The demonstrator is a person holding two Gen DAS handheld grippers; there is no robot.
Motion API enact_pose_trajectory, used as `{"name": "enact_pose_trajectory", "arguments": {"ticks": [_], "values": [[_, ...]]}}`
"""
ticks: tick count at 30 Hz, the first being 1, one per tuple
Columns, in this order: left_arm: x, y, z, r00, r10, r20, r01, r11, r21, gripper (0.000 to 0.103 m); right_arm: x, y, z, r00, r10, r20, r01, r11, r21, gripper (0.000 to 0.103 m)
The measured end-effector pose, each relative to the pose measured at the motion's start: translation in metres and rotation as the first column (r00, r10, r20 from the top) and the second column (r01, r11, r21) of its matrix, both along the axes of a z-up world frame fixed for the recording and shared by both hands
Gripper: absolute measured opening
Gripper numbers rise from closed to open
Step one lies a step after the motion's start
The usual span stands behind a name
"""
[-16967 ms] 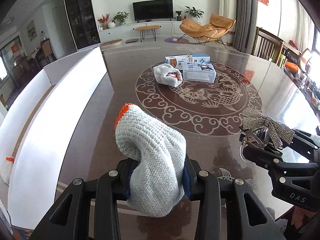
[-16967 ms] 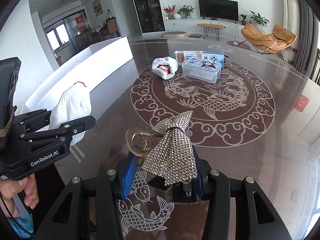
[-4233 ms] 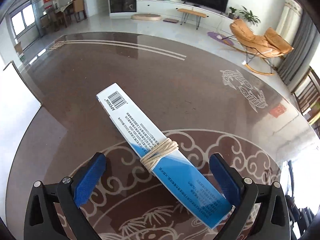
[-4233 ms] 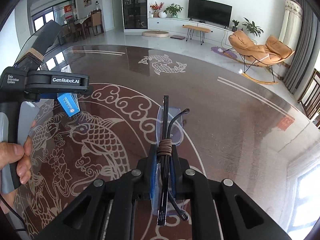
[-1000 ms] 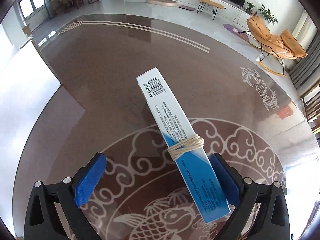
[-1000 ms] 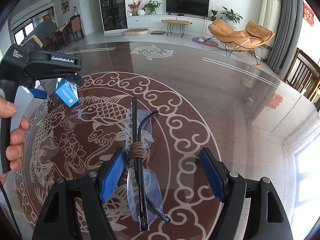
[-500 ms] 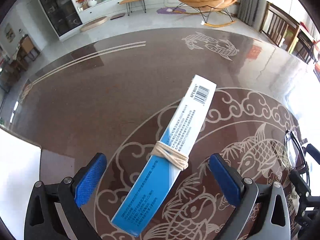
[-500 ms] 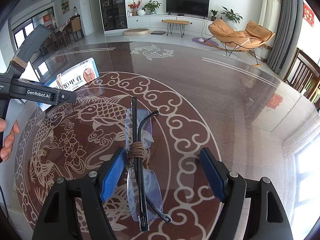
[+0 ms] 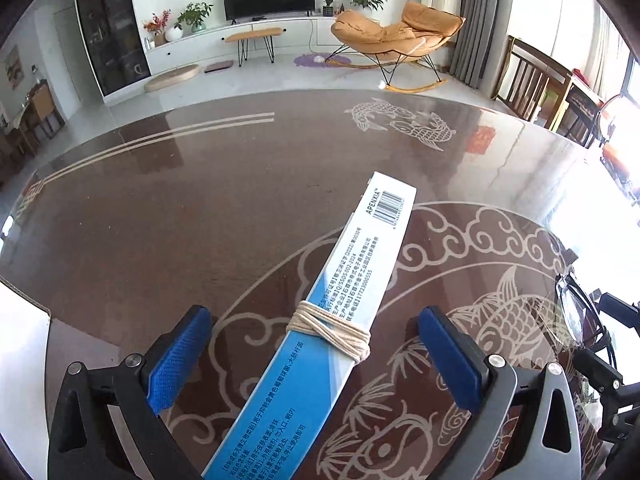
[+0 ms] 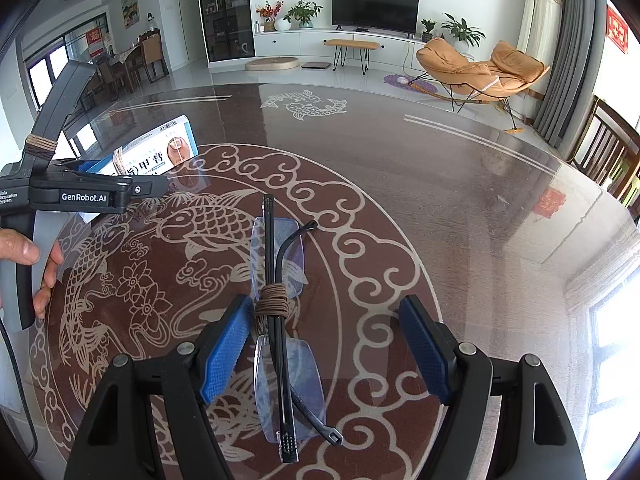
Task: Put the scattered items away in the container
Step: 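Close the left tool on the string-tied toothpaste carton while the right tool holds the eyeglasses, then lift the toothpaste carton with the left tool while the right tool holds the eyeglasses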
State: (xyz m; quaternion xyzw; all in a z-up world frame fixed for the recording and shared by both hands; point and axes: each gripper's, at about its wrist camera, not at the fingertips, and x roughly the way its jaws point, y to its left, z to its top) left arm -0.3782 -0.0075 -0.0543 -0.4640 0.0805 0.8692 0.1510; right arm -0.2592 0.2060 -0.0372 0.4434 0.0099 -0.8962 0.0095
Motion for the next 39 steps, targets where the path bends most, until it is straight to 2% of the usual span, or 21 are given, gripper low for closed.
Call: {"name": "enact_pose_trajectory", "arguments": {"ticks": [8, 11, 12, 13, 14, 15, 16, 17, 19, 23, 29, 34, 35, 37, 39], "values": [[-0.008, 0.009, -0.003, 1.000, -0.003, 0.006, 0.003, 1.000, -0.007, 0.103, 0.000, 0.000, 0.000, 1.000, 0.000, 0.000, 0.000, 1.000, 0.000, 0.076], [-0.009, 0.014, -0.004, 0.999, -0.043, 0.010, 0.043, 0.999, -0.012, 0.103, 0.000, 0.000, 0.000, 1.000, 0.000, 0.000, 0.000, 1.000, 0.000, 0.076], [-0.006, 0.014, -0.003, 0.998, -0.060, 0.003, 0.060, 0.998, -0.005, 0.093, 0.000, 0.000, 0.000, 1.000, 0.000, 0.000, 0.000, 1.000, 0.000, 0.076], [-0.003, 0.015, -0.001, 0.997, -0.072, -0.001, 0.072, 0.997, -0.004, 0.087, 0.000, 0.000, 0.000, 1.000, 0.000, 0.000, 0.000, 1.000, 0.000, 0.076], [0.000, 0.016, 0.002, 0.997, -0.082, -0.007, 0.082, 0.997, -0.002, 0.071, 0.000, 0.000, 0.000, 1.000, 0.000, 0.000, 0.000, 1.000, 0.000, 0.076], [0.003, 0.016, 0.004, 0.996, -0.088, -0.014, 0.088, 0.996, 0.001, 0.045, 0.000, 0.000, 0.000, 1.000, 0.000, 0.000, 0.000, 1.000, 0.000, 0.076], [0.007, 0.016, 0.006, 0.996, -0.088, -0.017, 0.088, 0.996, 0.000, 0.029, 0.000, 0.000, 0.000, 1.000, 0.000, 0.000, 0.000, 1.000, 0.000, 0.076], [0.009, 0.019, 0.007, 0.996, -0.092, -0.014, 0.092, 0.996, 0.001, 0.025, 0.000, 0.000, 0.000, 1.000, 0.000, 0.000, 0.000, 1.000, 0.000, 0.076], [0.024, 0.022, 0.007, 0.994, -0.105, -0.031, 0.104, 0.994, -0.019, 0.025, 0.000, 0.000, 0.000, 1.000, 0.000, 0.000, 0.000, 1.000, 0.000, 0.076], [0.061, 0.028, 0.006, 0.995, -0.088, -0.039, 0.089, 0.996, 0.019, 0.024, 0.000, 0.000, 0.000, 1.000, 0.000, 0.000, 0.000, 1.000, 0.000, 0.076], [0.130, 0.025, 0.008, 0.997, -0.076, -0.002, 0.076, 0.993, 0.095, 0.024, 0.000, 0.000, 0.000, 1.000, 0.000, 0.000, 0.000, 1.000, 0.000, 0.076], [0.155, 0.028, 0.007, 0.999, -0.050, -0.009, 0.050, 0.993, 0.104, 0.028, 0.000, 0.000, 0.000, 1.000, 0.000, 0.000, 0.000, 1.000, 0.000, 0.076], [0.158, 0.030, 0.006, 0.999, -0.051, -0.014, 0.052, 0.994, 0.099, 0.031, 0.000, 0.000, 0.000, 1.000, 0.000, 0.000, 0.000, 1.000, 0.000, 0.076], [0.161, 0.034, 0.005, 0.998, -0.056, -0.016, 0.058, 0.993, 0.100, 0.046, 0.000, 0.000, 0.000, 1.000, 0.000, 0.000, 0.000, 1.000, 0.000, 0.076], [0.162, 0.040, 0.001, 0.999, -0.036, -0.018, 0.037, 0.997, 0.067, 0.091, 0.000, 0.000, -0.001, 1.000, 0.000, 0.000, 0.000, 1.000, 0.000, 0.076]]}}
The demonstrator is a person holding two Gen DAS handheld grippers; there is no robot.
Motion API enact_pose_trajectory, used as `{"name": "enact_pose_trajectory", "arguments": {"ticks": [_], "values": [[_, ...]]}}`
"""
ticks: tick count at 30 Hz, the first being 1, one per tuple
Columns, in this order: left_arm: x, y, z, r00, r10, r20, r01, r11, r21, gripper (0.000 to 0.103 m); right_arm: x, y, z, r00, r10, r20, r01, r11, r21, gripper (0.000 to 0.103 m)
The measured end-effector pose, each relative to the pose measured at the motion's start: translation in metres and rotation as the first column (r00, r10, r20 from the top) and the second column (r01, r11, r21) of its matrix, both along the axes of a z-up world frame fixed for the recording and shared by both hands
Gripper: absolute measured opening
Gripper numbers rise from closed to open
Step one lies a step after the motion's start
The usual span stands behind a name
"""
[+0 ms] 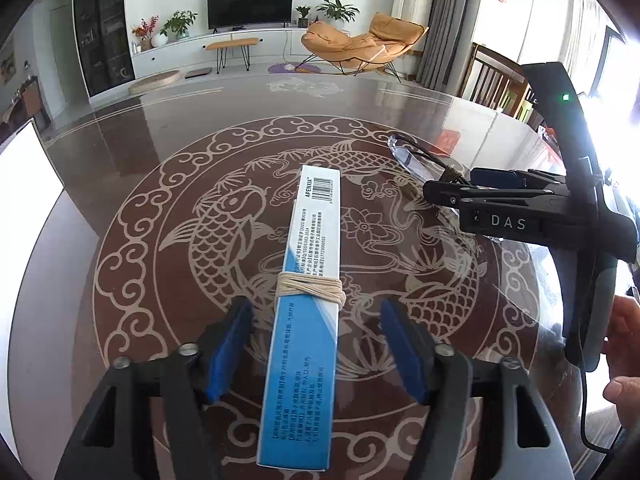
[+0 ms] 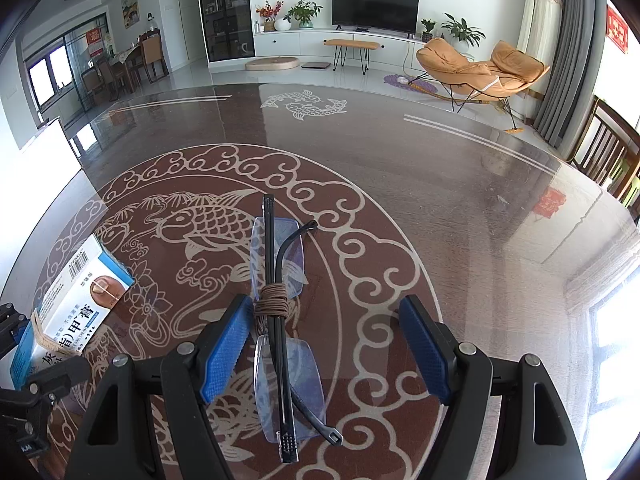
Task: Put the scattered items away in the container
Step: 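Lift the toothpaste carton with the left tool while the right tool holds the eyeglasses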
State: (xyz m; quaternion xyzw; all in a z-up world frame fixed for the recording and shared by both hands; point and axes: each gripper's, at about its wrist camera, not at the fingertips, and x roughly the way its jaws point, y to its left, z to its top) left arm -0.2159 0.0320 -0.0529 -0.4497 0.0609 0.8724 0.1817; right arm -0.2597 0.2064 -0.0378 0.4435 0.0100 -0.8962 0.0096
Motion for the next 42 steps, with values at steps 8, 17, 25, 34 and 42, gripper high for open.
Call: {"name": "enact_pose_trajectory", "arguments": {"ticks": [8, 17, 25, 34, 42], "values": [[0.000, -0.002, -0.006, 0.999, 0.041, 0.006, -0.041, 0.999, -0.001, 0.094, 0.001, 0.002, 0.001, 1.000, 0.020, 0.013, -0.020, 1.000, -0.012, 0.077], [0.003, -0.019, -0.002, 0.992, 0.124, -0.017, -0.123, 0.991, 0.059, 0.052, 0.024, -0.043, 0.002, 0.953, 0.301, 0.032, -0.302, 0.953, 0.008, 0.074], [0.001, -0.002, -0.003, 0.993, 0.115, -0.038, -0.117, 0.992, -0.037, 0.053, 0.014, -0.050, -0.002, 0.972, 0.235, 0.027, -0.235, 0.972, -0.005, 0.076], [0.000, -0.005, -0.003, 0.993, 0.112, -0.033, -0.113, 0.993, -0.022, 0.055, 0.005, -0.050, -0.003, 0.978, 0.208, -0.002, -0.208, 0.978, -0.011, 0.071], [0.009, -0.009, -0.001, 0.995, 0.095, -0.019, -0.094, 0.995, 0.044, 0.046, 0.045, -0.027, 0.003, 0.996, 0.083, -0.022, -0.084, 0.996, -0.037, 0.010]]}}
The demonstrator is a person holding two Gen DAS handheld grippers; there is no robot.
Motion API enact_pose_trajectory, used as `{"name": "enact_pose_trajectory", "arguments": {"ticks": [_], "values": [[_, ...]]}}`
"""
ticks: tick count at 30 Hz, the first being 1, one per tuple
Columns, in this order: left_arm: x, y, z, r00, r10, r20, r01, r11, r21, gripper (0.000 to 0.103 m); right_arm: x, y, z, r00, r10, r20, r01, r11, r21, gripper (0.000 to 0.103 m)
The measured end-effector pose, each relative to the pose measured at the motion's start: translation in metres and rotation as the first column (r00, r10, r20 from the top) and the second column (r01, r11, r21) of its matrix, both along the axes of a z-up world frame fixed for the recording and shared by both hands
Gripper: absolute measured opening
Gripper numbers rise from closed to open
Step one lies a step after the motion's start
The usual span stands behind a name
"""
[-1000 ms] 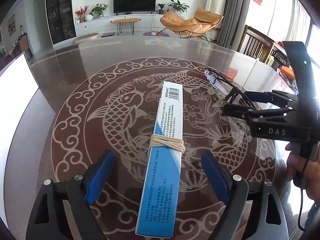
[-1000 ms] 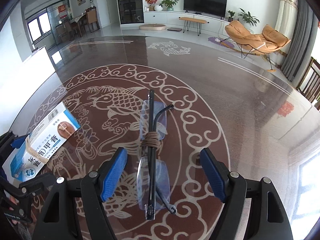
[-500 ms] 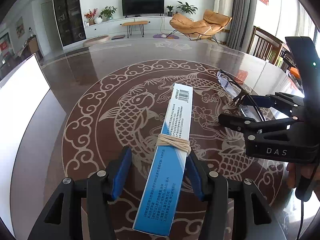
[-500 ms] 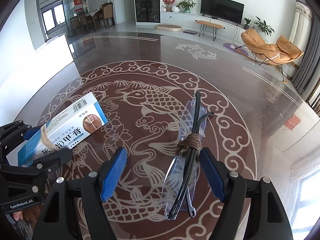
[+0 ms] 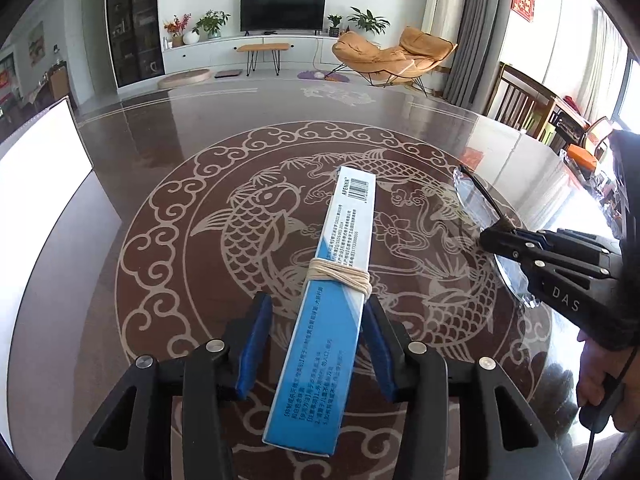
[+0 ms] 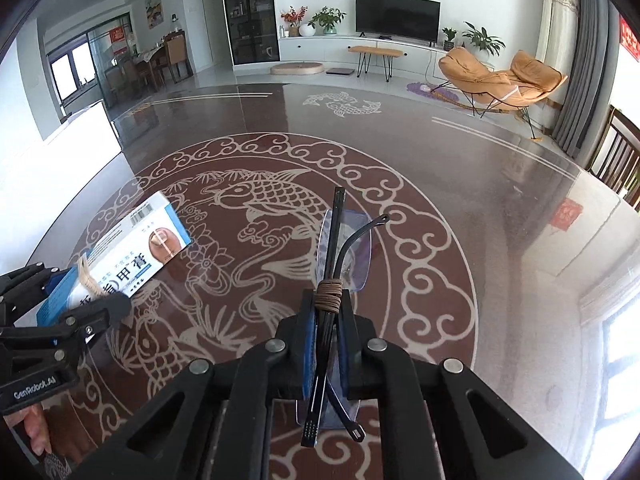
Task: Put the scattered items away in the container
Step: 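Lift the toothpaste carton with the left tool while the right tool holds the eyeglasses, then carry carton and eyeglasses over the white box and open both tools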
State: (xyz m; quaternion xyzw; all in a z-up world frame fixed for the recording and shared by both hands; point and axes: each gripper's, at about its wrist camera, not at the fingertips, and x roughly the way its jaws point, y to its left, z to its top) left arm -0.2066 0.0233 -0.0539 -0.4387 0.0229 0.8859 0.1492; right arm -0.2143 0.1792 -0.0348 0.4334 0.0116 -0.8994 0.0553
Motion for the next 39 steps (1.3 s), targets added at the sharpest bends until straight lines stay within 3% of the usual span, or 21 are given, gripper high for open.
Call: {"name": "enact_pose_trajectory", "arguments": {"ticks": [6, 10, 11, 12, 14, 15, 17, 19, 20, 21, 22, 23, 26, 31, 39], "values": [[0.046, 0.002, -0.002, 0.999, -0.032, 0.006, 0.032, 0.997, 0.064, 0.045, 0.085, -0.013, 0.003, 0.999, 0.048, 0.005, -0.048, 0.996, 0.076, 0.010], [0.037, 0.009, -0.001, 1.000, 0.010, 0.006, -0.010, 1.000, -0.002, 0.046, 0.114, -0.019, -0.001, 0.999, 0.039, -0.024, -0.035, 0.988, 0.149, 0.010], [0.032, 0.012, -0.001, 1.000, 0.012, 0.016, -0.012, 1.000, -0.010, 0.052, 0.115, -0.018, -0.002, 0.999, 0.033, -0.024, -0.029, 0.989, 0.146, 0.011], [0.025, 0.014, 0.000, 0.999, 0.010, 0.030, -0.010, 1.000, -0.009, 0.069, 0.115, -0.017, -0.002, 0.999, 0.031, -0.022, -0.027, 0.989, 0.146, 0.012], [0.010, 0.018, 0.000, 0.999, 0.017, 0.047, -0.016, 1.000, -0.019, 0.091, 0.115, -0.016, -0.001, 1.000, 0.017, -0.023, -0.013, 0.990, 0.143, 0.020], [0.003, 0.020, 0.000, 0.999, 0.023, 0.047, -0.021, 0.999, -0.030, 0.091, 0.116, -0.013, -0.001, 1.000, -0.003, -0.024, 0.006, 0.990, 0.141, 0.025], [-0.009, 0.025, -0.002, 0.998, 0.026, 0.061, -0.022, 0.998, -0.053, 0.091, 0.115, -0.003, 0.000, 0.998, -0.054, -0.018, 0.056, 0.991, 0.118, 0.047], [-0.012, 0.026, -0.001, 0.999, 0.032, 0.044, -0.029, 0.997, -0.068, 0.075, 0.113, 0.013, -0.001, 0.997, -0.075, 0.004, 0.075, 0.997, 0.032, 0.052], [-0.012, 0.026, 0.001, 0.999, 0.034, 0.024, -0.032, 0.996, -0.088, 0.043, 0.113, 0.016, 0.000, 0.997, -0.077, 0.001, 0.077, 0.997, -0.003, 0.051], [-0.011, 0.026, 0.002, 0.999, 0.024, 0.022, -0.022, 0.996, -0.090, 0.025, 0.114, 0.019, 0.000, 0.996, -0.084, -0.001, 0.084, 0.996, -0.010, 0.050], [-0.010, 0.024, 0.003, 0.999, 0.017, 0.029, -0.015, 0.996, -0.084, 0.025, 0.114, 0.019, 0.001, 0.996, -0.091, -0.004, 0.091, 0.996, -0.003, 0.037], [-0.008, 0.023, 0.004, 0.999, 0.009, 0.034, -0.007, 0.998, -0.068, 0.024, 0.114, 0.018, 0.002, 0.997, -0.081, -0.008, 0.080, 0.997, -0.009, 0.011], [0.006, 0.020, 0.006, 0.999, -0.014, 0.039, 0.016, 0.998, -0.055, 0.024, 0.116, 0.012, 0.005, 0.999, -0.033, -0.033, 0.032, 0.999, -0.025, 0.010], [0.045, 0.012, 0.022, 0.999, -0.046, 0.028, 0.046, 0.999, 0.011, 0.024, 0.123, 0.012, 0.022, 0.998, -0.047, -0.052, 0.038, 0.987, -0.153, 0.010], [0.088, -0.037, 0.043, 0.998, -0.036, 0.044, 0.030, 0.992, 0.125, 0.024, 0.127, -0.041, 0.040, 0.997, 0.072, -0.016, -0.073, 0.982, -0.175, 0.010]]}}
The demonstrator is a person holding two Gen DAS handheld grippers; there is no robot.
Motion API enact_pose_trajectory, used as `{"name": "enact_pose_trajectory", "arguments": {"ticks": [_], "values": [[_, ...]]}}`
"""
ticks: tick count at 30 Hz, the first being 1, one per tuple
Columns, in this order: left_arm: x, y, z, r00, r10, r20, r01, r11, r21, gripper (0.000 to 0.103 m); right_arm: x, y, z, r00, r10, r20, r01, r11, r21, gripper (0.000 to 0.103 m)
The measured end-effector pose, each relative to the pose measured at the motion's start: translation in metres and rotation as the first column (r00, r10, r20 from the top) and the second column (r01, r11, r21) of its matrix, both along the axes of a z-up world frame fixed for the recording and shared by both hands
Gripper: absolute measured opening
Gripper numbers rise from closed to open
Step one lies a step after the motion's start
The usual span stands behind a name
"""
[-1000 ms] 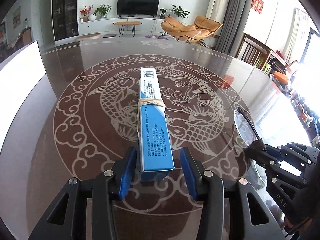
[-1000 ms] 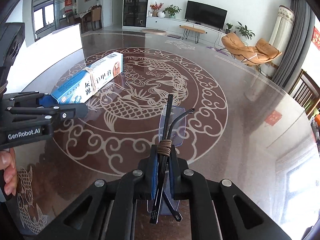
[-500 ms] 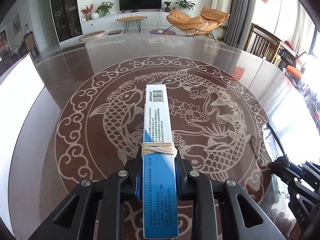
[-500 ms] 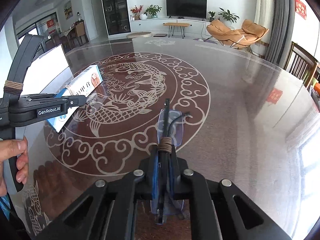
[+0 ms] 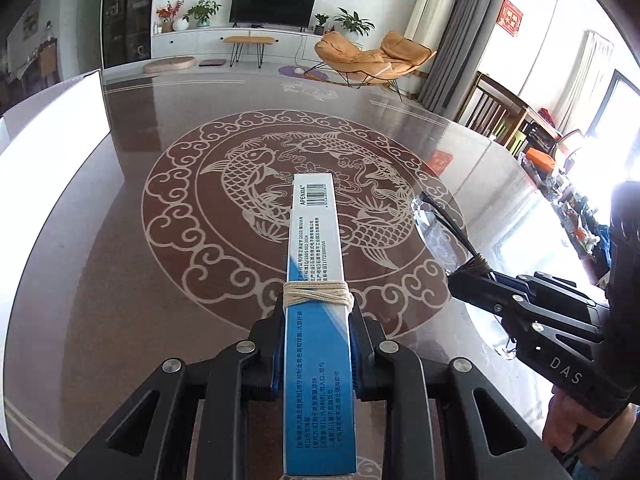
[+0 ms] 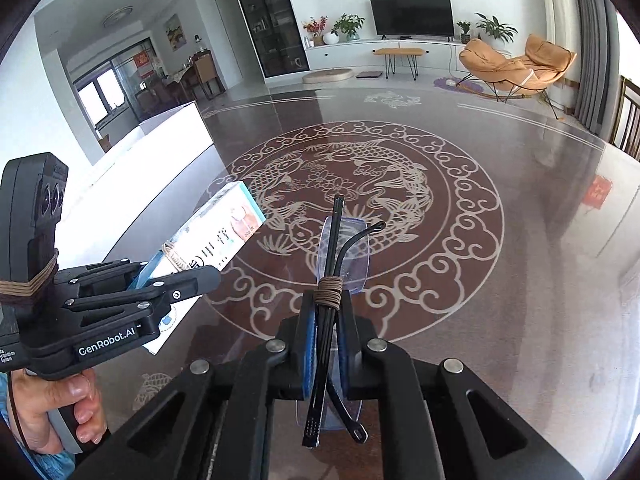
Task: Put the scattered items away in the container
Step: 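Carry carton and eyeglasses over the white box and open both tools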
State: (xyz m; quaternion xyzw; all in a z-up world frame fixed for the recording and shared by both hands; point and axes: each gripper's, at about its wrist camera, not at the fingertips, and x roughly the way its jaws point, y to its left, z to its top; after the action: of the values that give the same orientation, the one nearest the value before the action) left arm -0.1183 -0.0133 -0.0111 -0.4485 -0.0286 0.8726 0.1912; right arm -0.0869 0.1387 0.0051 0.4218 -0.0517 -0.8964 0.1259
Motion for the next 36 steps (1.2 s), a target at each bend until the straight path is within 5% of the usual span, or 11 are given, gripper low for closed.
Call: {"name": "enact_pose_trajectory", "arguments": {"ticks": [6, 12, 18, 26, 29, 31, 32, 33, 36], "values": [[0.003, -0.118, 0.080, 0.989, 0.118, -0.088, -0.113, 0.992, 0.059, 0.024, -0.023, -0.094, 0.045, 0.981, 0.191, -0.045, -0.193, 0.981, -0.036, 0.010], [0.000, -0.271, 0.131, 0.930, 0.325, -0.170, -0.334, 0.942, -0.027, 0.024, -0.067, -0.249, 0.116, 0.892, 0.423, -0.157, -0.439, 0.895, -0.083, 0.010], [-0.027, -0.402, 0.098, 0.864, 0.499, -0.073, -0.504, 0.857, -0.111, 0.024, -0.104, -0.400, 0.121, 0.795, 0.589, -0.143, -0.596, 0.803, -0.006, 0.010], [-0.069, -0.462, 0.039, 0.827, 0.560, 0.050, -0.547, 0.823, -0.151, 0.024, -0.213, -0.481, 0.067, 0.854, 0.520, 0.037, -0.520, 0.847, 0.112, 0.010], [-0.072, -0.464, 0.022, 0.815, 0.569, 0.108, -0.549, 0.819, -0.168, 0.027, -0.245, -0.495, 0.040, 0.854, 0.495, 0.161, -0.507, 0.861, 0.044, 0.012], [-0.071, -0.460, 0.022, 0.816, 0.569, 0.105, -0.548, 0.818, -0.173, 0.043, -0.256, -0.497, 0.023, 0.857, 0.466, 0.218, -0.487, 0.872, 0.047, 0.025], [-0.070, -0.455, 0.027, 0.817, 0.570, 0.084, -0.550, 0.815, -0.182, 0.074, -0.258, -0.496, 0.018, 0.853, 0.471, 0.224, -0.491, 0.870, 0.044, 0.055], [-0.067, -0.451, 0.033, 0.817, 0.574, 0.057, -0.556, 0.810, -0.185, 0.101, -0.258, -0.495, 0.019, 0.849, 0.480, 0.220, -0.499, 0.866, 0.037, 0.067], [-0.053, -0.442, 0.056, 0.809, 0.588, -0.018, -0.583, 0.796, -0.163, 0.103, -0.250, -0.484, 0.032, 0.864, 0.467, 0.188, -0.484, 0.874, 0.051, 0.070]]}}
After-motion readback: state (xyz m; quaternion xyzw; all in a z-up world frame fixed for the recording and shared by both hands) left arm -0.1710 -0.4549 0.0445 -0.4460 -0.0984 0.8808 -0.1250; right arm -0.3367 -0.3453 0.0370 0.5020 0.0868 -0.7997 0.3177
